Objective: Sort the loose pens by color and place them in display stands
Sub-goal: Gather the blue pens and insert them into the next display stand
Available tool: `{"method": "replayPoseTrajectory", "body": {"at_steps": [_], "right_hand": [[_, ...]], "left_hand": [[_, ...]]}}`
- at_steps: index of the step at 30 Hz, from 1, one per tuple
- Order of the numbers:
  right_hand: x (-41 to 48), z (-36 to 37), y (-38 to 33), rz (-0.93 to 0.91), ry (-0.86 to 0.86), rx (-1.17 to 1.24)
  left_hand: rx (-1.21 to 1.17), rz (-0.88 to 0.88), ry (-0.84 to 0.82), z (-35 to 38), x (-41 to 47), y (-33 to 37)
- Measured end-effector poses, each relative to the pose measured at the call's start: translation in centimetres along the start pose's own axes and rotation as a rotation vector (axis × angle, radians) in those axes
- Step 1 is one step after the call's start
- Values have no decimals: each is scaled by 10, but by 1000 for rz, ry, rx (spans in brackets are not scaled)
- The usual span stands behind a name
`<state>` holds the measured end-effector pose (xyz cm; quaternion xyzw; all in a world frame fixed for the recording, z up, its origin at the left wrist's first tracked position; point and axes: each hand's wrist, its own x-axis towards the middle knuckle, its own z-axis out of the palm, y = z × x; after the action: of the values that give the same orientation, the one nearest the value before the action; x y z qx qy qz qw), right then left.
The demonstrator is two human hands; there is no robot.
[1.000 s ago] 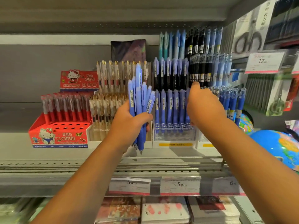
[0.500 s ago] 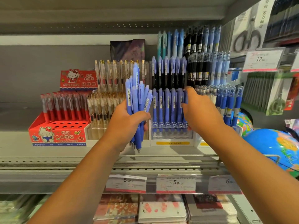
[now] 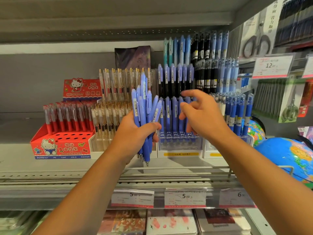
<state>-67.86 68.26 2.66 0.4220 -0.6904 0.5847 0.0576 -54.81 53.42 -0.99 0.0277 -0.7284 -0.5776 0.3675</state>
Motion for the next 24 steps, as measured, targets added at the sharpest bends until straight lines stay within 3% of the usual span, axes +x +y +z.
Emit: {"method": "replayPoseTrajectory", "body": {"at_steps": [5,7,17,24], "right_hand": [[-5,23,-19,3,-246,288],[-5,30,-20,6,-255,318],[5,27,-17,51,3,461],[17,11,-19,-60,159,473]], "left_hand": [[2,35,1,2,-1,2],[-1,39,3,2,0,4],[-68,-38,58,4,-2,8],[-6,-6,162,2,1,5]]}}
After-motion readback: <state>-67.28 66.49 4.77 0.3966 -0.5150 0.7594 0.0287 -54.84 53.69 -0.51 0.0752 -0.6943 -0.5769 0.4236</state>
